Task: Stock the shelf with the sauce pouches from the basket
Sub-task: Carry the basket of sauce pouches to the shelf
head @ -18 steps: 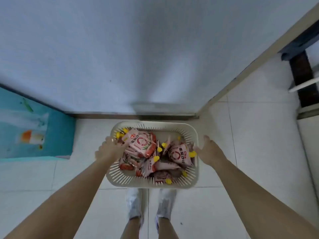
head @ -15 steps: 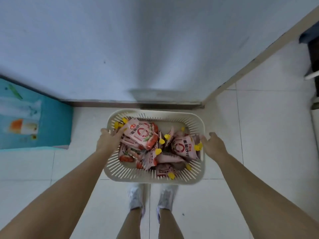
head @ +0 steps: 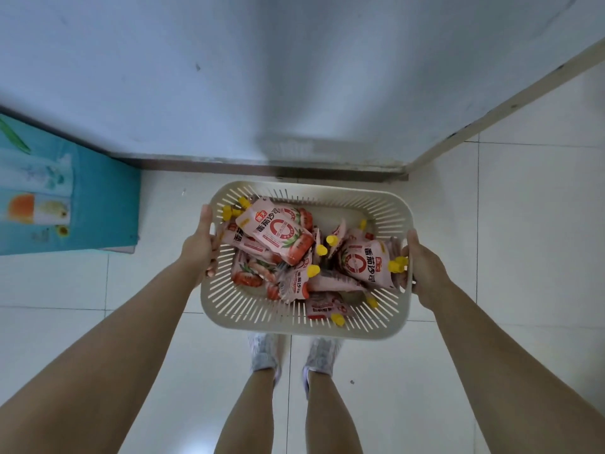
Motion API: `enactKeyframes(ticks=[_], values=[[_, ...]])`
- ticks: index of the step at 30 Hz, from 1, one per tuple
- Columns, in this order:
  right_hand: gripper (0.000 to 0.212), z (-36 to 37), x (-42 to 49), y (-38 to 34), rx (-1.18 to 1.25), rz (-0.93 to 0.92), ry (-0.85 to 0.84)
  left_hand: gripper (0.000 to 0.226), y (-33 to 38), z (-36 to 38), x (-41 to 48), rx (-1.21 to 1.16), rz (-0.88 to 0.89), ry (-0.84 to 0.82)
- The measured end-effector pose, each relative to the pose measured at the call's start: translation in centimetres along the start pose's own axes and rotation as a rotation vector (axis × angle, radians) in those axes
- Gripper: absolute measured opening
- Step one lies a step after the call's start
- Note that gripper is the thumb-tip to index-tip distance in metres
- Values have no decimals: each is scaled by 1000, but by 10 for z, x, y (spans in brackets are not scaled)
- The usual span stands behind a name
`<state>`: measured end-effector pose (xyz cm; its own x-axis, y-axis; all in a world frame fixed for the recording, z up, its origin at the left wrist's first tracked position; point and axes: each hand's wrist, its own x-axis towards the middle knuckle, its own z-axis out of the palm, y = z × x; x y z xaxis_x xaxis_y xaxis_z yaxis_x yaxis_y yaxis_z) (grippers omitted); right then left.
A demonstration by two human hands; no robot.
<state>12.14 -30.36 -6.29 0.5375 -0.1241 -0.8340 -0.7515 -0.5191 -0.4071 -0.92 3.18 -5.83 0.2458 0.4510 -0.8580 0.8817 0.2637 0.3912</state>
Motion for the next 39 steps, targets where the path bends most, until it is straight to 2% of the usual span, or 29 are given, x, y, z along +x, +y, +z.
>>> enactKeyframes(ticks=[6,13,17,23,27,32,37,39], values=[[56,-1,-2,5,161,48,-13,69,-4,3,4,-52,23,17],[54,-4,-2,2,252,124,-123,69,-6,-1,4,-51,7,-36],[51,-2,-4,0,265,148,-118,70,-1,-5,0,-40,-27,-62],[57,8,-17,-2,318,150,-86,70,-5,-13,-19,-51,-82,-120],[63,15,-46,-7,318,142,-134,71,-31,-31,-43,-151,-111,-116],[51,33,-104,-18,193,120,-233,70,-88,-84,-99,-335,-200,-56],[51,67,-184,-38,36,122,-371,70,-140,-156,-189,-488,-276,-3],[58,83,-222,-42,-40,120,-397,69,-160,-190,-228,-566,-283,11]])
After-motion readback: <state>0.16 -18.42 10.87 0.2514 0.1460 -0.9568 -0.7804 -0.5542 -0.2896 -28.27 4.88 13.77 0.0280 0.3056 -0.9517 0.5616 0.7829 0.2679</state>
